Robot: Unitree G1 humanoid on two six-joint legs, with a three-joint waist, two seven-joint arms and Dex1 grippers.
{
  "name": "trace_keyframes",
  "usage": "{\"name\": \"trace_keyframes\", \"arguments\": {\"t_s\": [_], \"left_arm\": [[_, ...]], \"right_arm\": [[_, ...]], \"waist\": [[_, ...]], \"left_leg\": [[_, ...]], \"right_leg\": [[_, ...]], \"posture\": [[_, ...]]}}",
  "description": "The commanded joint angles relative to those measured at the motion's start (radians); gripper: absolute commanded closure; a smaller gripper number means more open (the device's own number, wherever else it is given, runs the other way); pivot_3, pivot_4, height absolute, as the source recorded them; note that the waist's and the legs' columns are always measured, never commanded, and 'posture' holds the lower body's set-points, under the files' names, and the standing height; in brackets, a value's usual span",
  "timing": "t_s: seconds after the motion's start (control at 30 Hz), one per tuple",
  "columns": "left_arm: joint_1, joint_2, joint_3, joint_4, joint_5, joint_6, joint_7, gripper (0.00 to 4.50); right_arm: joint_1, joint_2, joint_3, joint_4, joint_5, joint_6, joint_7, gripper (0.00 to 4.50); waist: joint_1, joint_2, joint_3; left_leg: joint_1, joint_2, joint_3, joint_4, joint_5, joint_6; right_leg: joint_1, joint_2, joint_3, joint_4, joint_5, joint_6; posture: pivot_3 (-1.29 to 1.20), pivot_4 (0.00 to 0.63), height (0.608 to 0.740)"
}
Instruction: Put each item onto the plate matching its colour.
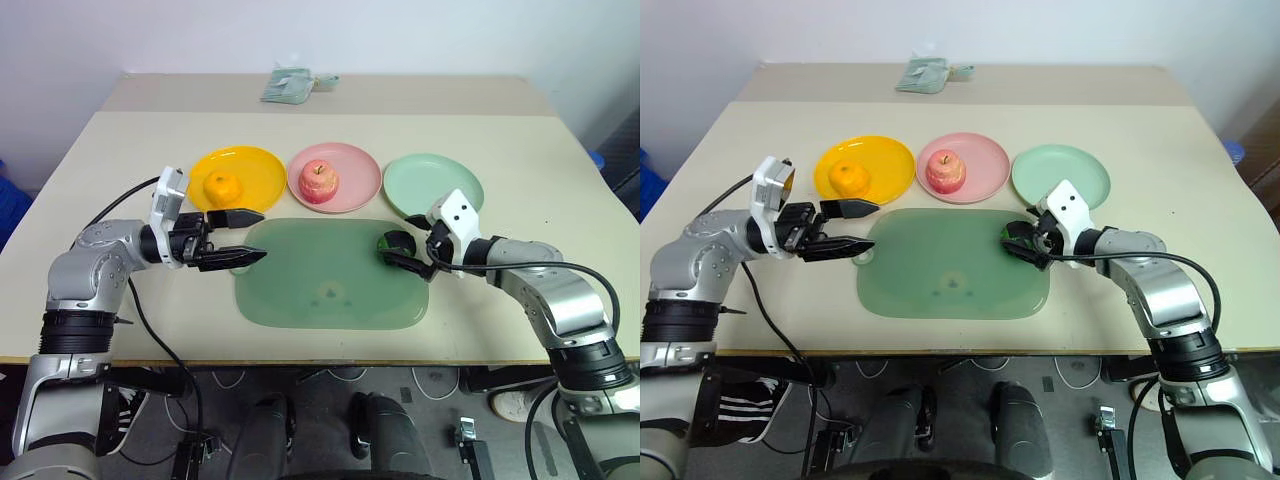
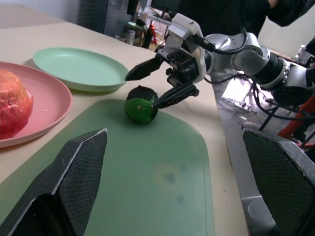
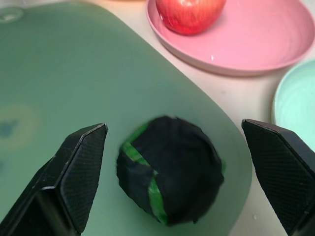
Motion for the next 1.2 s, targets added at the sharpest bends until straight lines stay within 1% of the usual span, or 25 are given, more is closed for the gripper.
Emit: {"name": "trace_keyframes", "arguments": {"t_s": [0.03, 0.37, 0.47, 0.6, 0.83, 0.87, 0.9, 1.2], "left_arm": [[0.006, 0.015, 0.029, -0.057, -0.019, -0.004, 0.015, 0.03], [0.023, 0.013, 0.031, -0.066, -0.015, -0.023, 0.024, 0.03], [0.021, 0.008, 0.033, -0.077, -0.019, -0.025, 0.034, 0.0], [0.019, 0.005, 0.034, -0.091, -0.027, -0.013, 0.046, 0.0], [0.011, -0.002, 0.028, -0.099, -0.025, -0.016, 0.063, 0.0], [0.011, -0.004, 0.028, -0.099, -0.024, -0.017, 0.063, 0.0], [0.011, -0.004, 0.029, -0.099, -0.026, -0.014, 0.065, 0.0], [0.007, -0.007, 0.034, -0.109, -0.033, -0.004, 0.084, 0.0]], "right_arm": [[-0.022, 0.007, 0.0, 0.005, -0.02, -0.018, 0.011, 0.0], [-0.013, 0.019, 0.009, 0.023, -0.031, 0.002, 0.039, 0.0], [-0.011, 0.017, 0.01, 0.02, -0.04, -0.003, 0.041, 0.82], [-0.015, 0.021, -0.01, 0.015, -0.03, 0.013, 0.041, 0.82], [-0.009, 0.018, -0.004, 0.018, -0.039, 0.013, 0.047, 0.82], [-0.009, 0.018, -0.005, 0.019, -0.042, 0.01, 0.045, 1.36], [-0.009, 0.022, -0.012, 0.016, -0.033, 0.015, 0.045, 1.64], [-0.033, 0.022, -0.039, 0.003, -0.012, 0.013, 0.05, 1.64]], "waist": [[0.0, 0.0, 0.0], [-0.002, 0.0, 0.0], [-0.001, 0.0, 0.0], [-0.001, 0.0, 0.0], [-0.001, 0.0, 0.0], [-0.001, 0.0, 0.0], [-0.001, 0.0, 0.0], [-0.001, 0.0, 0.0]], "left_leg": [[0.0, 0.0, 0.0, 0.0, 0.0, 0.0], [0.0, 0.0, 0.0, 0.0, 0.0, 0.0], [0.0, 0.0, 0.0, 0.0, 0.0, 0.0], [0.0, 0.0, 0.0, 0.0, 0.0, 0.0], [0.0, 0.0, 0.0, 0.0, 0.0, 0.0], [0.0, 0.0, 0.0, 0.0, 0.0, 0.0], [0.0, 0.0, 0.0, 0.0, 0.0, 0.0], [0.0, 0.0, 0.0, 0.0, 0.0, 0.0]], "right_leg": [[0.0, 0.0, 0.0, 0.0, 0.0, 0.0], [0.0, 0.0, 0.0, 0.0, 0.0, 0.0], [0.0, 0.0, 0.0, 0.0, 0.0, 0.0], [0.0, 0.0, 0.0, 0.0, 0.0, 0.0], [0.0, 0.0, 0.0, 0.0, 0.0, 0.0], [0.0, 0.0, 0.0, 0.0, 0.0, 0.0], [0.0, 0.0, 0.0, 0.0, 0.0, 0.0], [0.0, 0.0, 0.0, 0.0, 0.0, 0.0]], "posture": [[0.0, 0.15, 0.74], [0.0, 0.15, 0.74], [0.0, 0.15, 0.74], [0.0, 0.15, 0.74], [0.0, 0.15, 0.74], [0.0, 0.15, 0.74], [0.0, 0.15, 0.74], [0.0, 0.15, 0.74]]}}
